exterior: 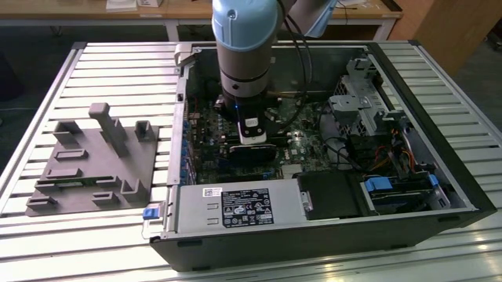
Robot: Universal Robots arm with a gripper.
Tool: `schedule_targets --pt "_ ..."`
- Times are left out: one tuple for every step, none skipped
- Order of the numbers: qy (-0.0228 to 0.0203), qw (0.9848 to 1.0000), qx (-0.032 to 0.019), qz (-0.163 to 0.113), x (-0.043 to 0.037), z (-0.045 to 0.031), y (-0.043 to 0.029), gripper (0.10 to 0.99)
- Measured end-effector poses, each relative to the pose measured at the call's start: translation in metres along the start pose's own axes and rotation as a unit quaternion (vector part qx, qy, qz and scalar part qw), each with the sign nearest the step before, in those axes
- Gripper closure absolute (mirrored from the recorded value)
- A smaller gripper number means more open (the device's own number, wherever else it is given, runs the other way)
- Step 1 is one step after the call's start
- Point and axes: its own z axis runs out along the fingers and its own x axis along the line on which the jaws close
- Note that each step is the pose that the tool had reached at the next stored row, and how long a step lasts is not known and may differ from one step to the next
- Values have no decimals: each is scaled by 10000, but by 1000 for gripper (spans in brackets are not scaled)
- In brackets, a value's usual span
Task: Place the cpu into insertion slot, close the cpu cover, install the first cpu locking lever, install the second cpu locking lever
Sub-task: 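Install the second cpu locking lever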
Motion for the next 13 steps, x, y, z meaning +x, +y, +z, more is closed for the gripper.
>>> schedule_targets --pt "13 10000 -24 1 4 5 -4 980" --pt "36 10000 -72 3 6 9 -6 980" --pt "65 9999 -132 7 7 13 -7 980" --pt "94 9998 -194 12 7 16 -8 980" --pt "125 9996 -259 16 7 19 -9 980" --pt "146 9994 -302 18 7 22 -9 980" --pt "157 9993 -326 20 7 30 -10 980" --pt "163 9993 -339 21 7 37 -11 980" --pt "166 9993 -343 21 7 38 -12 980" --pt "166 9993 -343 21 7 38 -12 980" --pt "166 9993 -343 21 6 38 -12 980" --pt "166 9993 -342 21 7 38 -13 980" --pt "166 9993 -343 21 7 38 -13 980"
